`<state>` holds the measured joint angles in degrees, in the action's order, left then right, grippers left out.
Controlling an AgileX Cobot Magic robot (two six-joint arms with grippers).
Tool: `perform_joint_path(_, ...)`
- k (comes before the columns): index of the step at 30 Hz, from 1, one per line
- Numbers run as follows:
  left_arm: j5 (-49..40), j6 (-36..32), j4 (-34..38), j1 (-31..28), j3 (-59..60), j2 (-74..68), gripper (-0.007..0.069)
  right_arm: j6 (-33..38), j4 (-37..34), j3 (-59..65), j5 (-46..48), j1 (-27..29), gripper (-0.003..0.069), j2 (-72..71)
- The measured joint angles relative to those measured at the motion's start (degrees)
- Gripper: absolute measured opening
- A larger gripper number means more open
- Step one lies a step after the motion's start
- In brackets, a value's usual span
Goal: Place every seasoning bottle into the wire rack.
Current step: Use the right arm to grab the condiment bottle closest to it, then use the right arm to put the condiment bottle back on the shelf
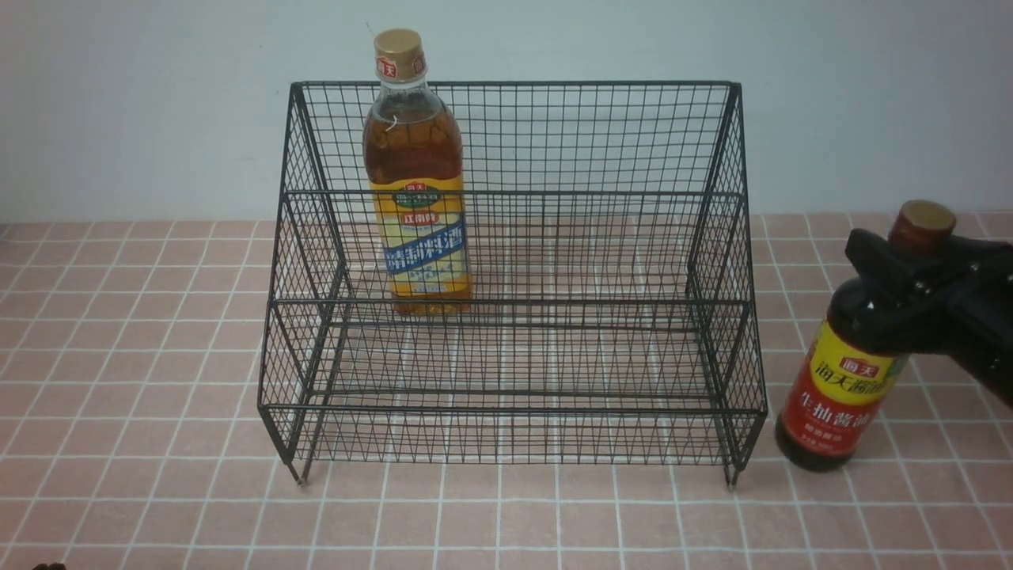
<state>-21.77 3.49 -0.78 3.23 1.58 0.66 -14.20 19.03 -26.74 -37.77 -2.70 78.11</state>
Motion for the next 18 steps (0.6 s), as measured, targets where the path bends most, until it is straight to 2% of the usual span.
perform_joint_path(6,0.00,0.00,0.00,0.00,0.00,0.00,-0.0006,-0.29,2.01,-4.14,3.54,0.00,0.0269,-5.63)
perform_joint_path(11,0.00,0.00,0.00,0.00,0.00,0.00,-0.0006,-4.29,6.32,-9.40,3.82,0.00,0.0269,-11.63)
perform_joint_path(18,0.00,0.00,0.00,0.00,0.00,0.00,-0.0006,-20.01,15.50,-19.42,2.43,0.00,0.0269,-14.79)
